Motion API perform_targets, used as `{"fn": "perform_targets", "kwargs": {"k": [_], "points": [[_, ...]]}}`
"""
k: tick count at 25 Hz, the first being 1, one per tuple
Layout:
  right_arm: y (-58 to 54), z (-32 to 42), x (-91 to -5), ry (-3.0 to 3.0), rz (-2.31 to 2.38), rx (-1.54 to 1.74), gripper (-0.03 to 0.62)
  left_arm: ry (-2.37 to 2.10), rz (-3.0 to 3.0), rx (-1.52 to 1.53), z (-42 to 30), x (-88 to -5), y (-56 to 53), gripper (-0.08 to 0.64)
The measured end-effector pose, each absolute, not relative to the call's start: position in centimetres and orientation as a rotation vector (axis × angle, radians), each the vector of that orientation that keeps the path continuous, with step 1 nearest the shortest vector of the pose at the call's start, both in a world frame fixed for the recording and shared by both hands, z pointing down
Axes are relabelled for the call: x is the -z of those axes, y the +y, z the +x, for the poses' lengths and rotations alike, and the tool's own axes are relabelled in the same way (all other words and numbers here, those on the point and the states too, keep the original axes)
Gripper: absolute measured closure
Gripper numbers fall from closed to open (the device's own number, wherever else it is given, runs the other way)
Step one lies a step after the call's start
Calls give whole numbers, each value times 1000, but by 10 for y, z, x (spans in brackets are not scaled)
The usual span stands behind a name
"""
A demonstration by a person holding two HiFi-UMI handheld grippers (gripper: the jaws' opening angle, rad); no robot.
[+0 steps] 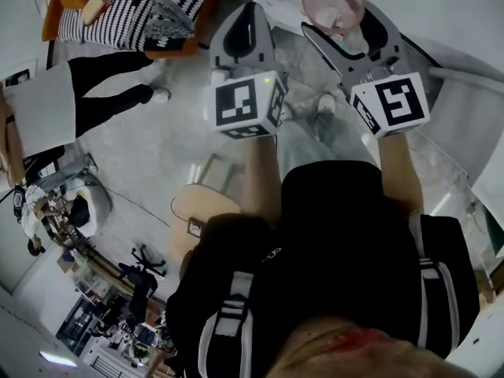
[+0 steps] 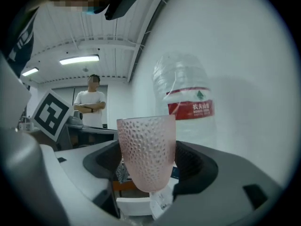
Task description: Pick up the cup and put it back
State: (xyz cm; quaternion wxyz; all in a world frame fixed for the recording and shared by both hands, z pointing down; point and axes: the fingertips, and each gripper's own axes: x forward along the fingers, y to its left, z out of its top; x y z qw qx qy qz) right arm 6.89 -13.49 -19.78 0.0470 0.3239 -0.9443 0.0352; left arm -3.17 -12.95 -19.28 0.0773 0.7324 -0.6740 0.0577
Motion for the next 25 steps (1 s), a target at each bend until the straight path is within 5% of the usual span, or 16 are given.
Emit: {"fn": "perform_targets", "kwargs": {"k": [25], "points": [[-107, -13, -89, -2766, 861, -391, 233, -2077, 1957, -248, -118, -149, -124, 546]]}}
